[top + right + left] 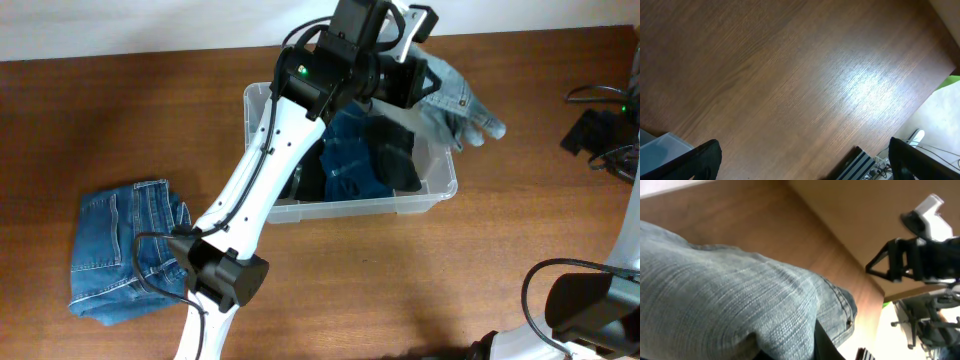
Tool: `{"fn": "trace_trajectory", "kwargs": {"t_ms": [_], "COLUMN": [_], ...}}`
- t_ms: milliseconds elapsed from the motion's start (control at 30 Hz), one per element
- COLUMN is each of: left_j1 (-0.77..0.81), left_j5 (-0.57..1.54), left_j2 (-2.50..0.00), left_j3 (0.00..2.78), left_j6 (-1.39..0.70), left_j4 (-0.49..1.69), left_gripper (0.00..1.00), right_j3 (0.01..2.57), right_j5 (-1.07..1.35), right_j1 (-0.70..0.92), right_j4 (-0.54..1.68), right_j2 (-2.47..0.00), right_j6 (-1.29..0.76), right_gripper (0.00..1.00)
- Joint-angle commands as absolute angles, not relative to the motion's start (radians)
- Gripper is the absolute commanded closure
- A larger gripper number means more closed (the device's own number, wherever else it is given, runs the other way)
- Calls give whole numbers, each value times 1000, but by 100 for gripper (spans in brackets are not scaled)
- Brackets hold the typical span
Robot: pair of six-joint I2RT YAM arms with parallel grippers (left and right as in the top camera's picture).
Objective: Pack container
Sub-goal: 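Lift the light-blue jeans and swing them over the container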
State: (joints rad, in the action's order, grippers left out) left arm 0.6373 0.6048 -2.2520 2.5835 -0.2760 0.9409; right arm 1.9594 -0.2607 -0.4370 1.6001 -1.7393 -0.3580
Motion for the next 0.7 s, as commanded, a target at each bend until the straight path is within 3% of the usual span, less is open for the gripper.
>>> {"fn": "trace_trajectory", "kwargs": {"t_ms": [0,667], "left_j1": [637,641], "left_j5": [720,844], "left_j2": [-2235,-2343], "left_j3": [2617,2615], "left_j6": [-208,-147], "left_j4": [882,953], "left_gripper": [99,98], "right_j3": [1961,1961], "right_j5": [-273,-273], "right_j1": [-439,-439], "right_j4": [1600,1600], "right_j2": [-1747,-1747], "right_j6": [-355,-355], "right_gripper": [2,2]}}
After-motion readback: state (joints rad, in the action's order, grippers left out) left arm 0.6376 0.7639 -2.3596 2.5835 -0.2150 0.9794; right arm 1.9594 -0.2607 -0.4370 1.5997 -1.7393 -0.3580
